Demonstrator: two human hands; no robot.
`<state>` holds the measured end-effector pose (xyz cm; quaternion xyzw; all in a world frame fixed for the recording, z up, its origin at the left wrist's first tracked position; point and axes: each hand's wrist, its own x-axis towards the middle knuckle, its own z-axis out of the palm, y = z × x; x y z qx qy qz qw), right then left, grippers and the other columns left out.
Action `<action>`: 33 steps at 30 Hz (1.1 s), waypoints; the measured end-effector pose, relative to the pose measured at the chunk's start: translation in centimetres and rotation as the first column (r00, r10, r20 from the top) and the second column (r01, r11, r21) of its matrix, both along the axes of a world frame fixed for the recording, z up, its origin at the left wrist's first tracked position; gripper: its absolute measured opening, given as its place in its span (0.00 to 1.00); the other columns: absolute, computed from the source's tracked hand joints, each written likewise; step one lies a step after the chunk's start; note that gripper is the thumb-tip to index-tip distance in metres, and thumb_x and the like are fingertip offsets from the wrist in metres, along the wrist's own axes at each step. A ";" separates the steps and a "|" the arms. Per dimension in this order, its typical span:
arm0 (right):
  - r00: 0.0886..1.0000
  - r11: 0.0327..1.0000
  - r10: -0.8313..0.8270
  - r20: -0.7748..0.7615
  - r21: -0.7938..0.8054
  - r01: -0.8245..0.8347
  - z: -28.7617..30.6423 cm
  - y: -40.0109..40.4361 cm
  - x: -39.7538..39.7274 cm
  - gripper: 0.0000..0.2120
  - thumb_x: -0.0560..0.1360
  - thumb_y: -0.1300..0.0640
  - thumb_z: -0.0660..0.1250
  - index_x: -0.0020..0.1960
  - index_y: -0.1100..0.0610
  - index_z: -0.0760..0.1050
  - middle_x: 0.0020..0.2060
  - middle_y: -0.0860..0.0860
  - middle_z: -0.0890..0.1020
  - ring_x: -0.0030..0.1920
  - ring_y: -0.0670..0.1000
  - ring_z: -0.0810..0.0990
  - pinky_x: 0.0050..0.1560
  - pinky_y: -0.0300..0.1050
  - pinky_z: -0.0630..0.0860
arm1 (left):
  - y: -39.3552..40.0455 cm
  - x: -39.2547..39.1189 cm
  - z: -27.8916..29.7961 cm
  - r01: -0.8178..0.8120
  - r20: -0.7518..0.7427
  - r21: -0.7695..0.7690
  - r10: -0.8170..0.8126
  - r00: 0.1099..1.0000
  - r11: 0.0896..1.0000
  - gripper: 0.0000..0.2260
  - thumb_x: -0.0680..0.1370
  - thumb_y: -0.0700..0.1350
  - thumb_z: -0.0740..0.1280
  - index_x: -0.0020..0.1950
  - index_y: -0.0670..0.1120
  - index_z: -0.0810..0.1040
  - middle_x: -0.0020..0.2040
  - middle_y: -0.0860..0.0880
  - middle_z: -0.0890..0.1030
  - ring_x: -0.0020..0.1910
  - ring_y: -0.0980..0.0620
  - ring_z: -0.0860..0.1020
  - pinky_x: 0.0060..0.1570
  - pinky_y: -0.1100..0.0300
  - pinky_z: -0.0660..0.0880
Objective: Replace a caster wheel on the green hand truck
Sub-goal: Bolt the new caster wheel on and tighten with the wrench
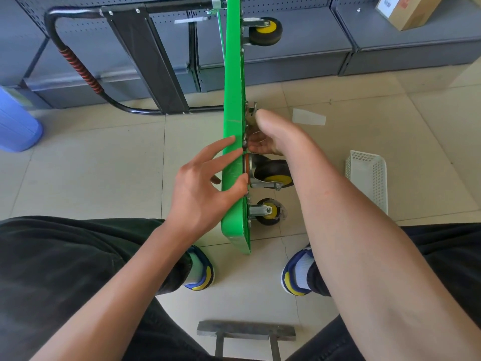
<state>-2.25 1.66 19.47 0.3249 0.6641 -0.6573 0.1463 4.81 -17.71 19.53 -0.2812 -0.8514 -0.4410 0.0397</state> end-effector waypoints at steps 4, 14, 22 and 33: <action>0.999 0.997 -0.035 -0.018 -0.063 0.034 -0.5 0.4 0.0 0.12 0.85 0.57 0.56 0.57 0.60 0.77 0.41 0.57 0.83 0.33 0.51 0.82 0.29 0.40 0.79 | 0.1 0.0 0.0 0.000 -0.008 -0.003 0.000 1.000 1.000 0.19 0.76 0.52 0.70 0.66 0.50 0.82 0.70 0.57 0.76 0.63 0.63 0.76 0.48 0.65 0.79; 0.899 0.966 -0.170 -0.404 0.112 0.233 -0.5 1.8 2.2 0.09 0.84 0.56 0.63 0.51 0.60 0.76 0.43 0.58 0.86 0.38 0.54 0.88 0.41 0.50 0.86 | 0.2 0.0 0.1 -0.008 -0.013 -0.013 0.008 1.000 1.000 0.18 0.76 0.51 0.70 0.66 0.50 0.81 0.70 0.57 0.76 0.63 0.63 0.77 0.48 0.64 0.80; 0.646 0.873 -0.015 -0.763 0.305 0.381 -1.0 0.1 7.2 0.06 0.83 0.58 0.65 0.57 0.60 0.76 0.47 0.50 0.86 0.47 0.45 0.86 0.45 0.46 0.85 | 0.2 0.0 0.0 -0.010 -0.022 -0.016 0.009 1.000 1.000 0.18 0.76 0.52 0.70 0.66 0.51 0.81 0.70 0.57 0.76 0.62 0.62 0.77 0.47 0.60 0.81; 0.493 0.792 0.116 -0.862 0.381 0.478 -2.4 -2.2 9.1 0.09 0.82 0.61 0.66 0.60 0.61 0.80 0.51 0.49 0.86 0.49 0.49 0.86 0.49 0.57 0.83 | 0.1 0.0 -0.1 -0.009 -0.030 -0.009 0.009 0.999 1.000 0.18 0.76 0.52 0.70 0.66 0.49 0.82 0.70 0.57 0.77 0.61 0.61 0.78 0.48 0.65 0.79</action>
